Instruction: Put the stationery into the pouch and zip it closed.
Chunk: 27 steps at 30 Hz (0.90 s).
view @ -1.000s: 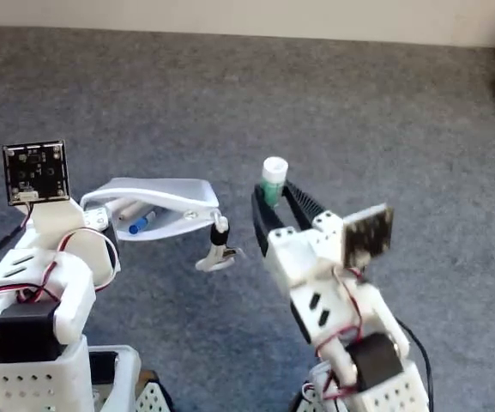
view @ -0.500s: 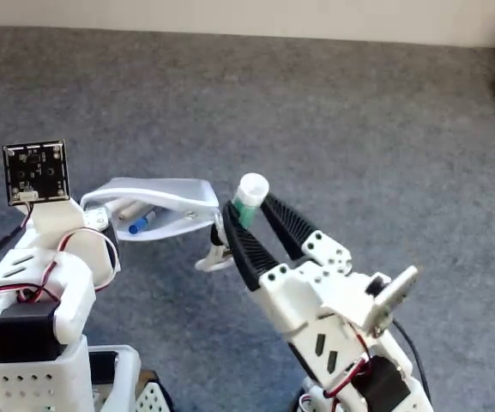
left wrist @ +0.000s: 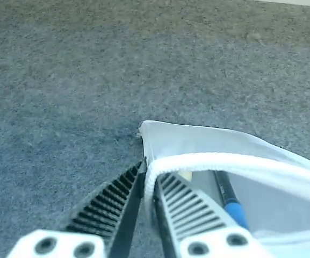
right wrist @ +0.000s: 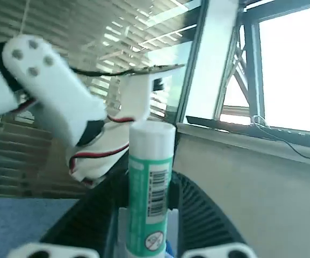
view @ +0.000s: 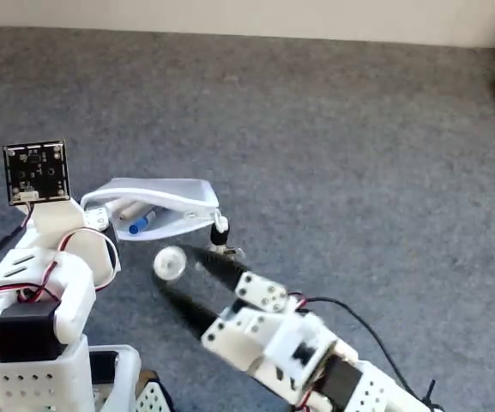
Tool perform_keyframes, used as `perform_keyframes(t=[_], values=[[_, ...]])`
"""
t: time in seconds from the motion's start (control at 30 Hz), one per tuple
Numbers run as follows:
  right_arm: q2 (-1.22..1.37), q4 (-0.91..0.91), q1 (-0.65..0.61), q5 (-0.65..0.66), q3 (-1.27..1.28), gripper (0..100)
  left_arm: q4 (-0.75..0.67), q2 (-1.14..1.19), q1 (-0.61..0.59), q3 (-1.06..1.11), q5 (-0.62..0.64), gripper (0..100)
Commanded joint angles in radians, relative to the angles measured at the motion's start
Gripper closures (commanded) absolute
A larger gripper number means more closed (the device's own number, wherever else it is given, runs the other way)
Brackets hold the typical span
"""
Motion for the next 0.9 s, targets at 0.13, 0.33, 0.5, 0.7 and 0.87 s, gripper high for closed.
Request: perform_keyframes(t=[0.13, 0.33, 0.5, 0.7, 0.87], values=[[0.145, -0.163, -0.027, 0.049, -0.061, 99.5, -0.017, 0.012, 0.012, -0.008, -0.008, 99], [0.418, -0.4, 0.03, 0.051, -0.143, 99.5, -0.014, 0.012, 0.005, -0.007, -0.008, 99], [0.644, -0.568, 0.094, 0.051, -0.222, 99.5, -0.014, 0.01, -0.044, -0.007, -0.008, 99], [0.848, -0.719, 0.147, 0.051, -0.226, 99.5, -0.012, 0.008, -0.047, -0.007, -0.008, 99], [0.955, -0.839, 0.189, 0.051, -0.226, 99.5, -0.011, 0.008, -0.047, -0.007, -0.008, 99]])
